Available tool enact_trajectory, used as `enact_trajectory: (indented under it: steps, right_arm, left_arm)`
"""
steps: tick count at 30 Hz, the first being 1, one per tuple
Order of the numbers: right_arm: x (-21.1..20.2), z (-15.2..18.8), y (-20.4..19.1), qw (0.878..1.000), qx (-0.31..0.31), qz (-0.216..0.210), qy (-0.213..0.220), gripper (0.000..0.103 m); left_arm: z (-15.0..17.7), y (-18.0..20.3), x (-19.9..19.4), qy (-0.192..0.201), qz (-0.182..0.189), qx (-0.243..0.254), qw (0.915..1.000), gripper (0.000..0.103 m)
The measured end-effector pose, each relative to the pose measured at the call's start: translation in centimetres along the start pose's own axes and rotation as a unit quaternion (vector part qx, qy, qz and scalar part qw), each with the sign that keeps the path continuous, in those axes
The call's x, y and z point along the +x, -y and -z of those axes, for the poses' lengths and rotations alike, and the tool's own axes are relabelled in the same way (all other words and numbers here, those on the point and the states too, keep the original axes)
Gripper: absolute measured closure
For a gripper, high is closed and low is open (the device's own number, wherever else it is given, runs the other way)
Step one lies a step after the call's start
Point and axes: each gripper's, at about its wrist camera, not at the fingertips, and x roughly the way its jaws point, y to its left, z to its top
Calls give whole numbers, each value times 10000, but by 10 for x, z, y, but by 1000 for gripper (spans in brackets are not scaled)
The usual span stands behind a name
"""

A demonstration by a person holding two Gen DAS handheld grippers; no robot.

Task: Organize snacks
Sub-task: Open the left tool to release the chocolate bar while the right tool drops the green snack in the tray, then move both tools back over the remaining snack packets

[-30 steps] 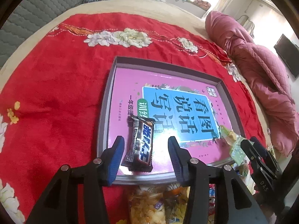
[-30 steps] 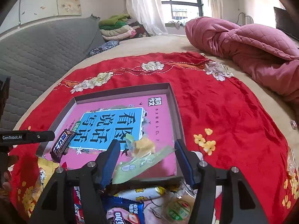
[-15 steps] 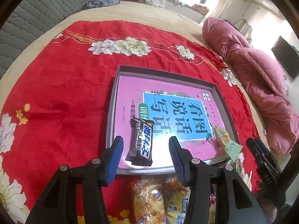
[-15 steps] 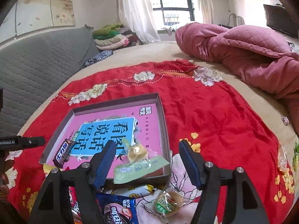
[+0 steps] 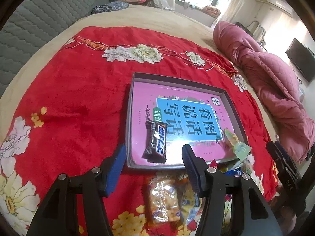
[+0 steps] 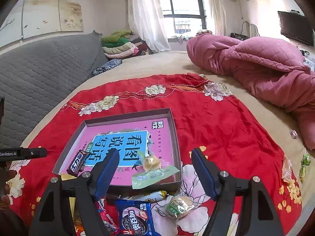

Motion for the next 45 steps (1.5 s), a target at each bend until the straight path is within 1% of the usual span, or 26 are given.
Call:
enact_trajectory:
  steps: [14, 22, 33, 37, 45]
  right_arm:
    - [-28, 6, 20, 9992, 315, 222, 74, 28]
    - [-38, 12, 25, 9990, 337, 287, 17, 28]
    - [-48, 26, 16, 9992, 259, 210, -202, 28]
    - [-51, 30, 10, 9994, 183, 158, -258, 28]
    - [-44, 37, -2, 9988, -26, 23, -488, 28]
  left_arm:
    - [20, -10, -11, -111, -121, 55, 9998, 42]
    - [31, -12, -12, -228, -180, 126, 9995, 42]
    - [51, -17, -11, -479, -259, 146, 9984, 42]
    - [55, -20, -10, -555, -265, 100, 9981, 42]
    - [62, -15, -4, -699, -247, 158, 9971, 42]
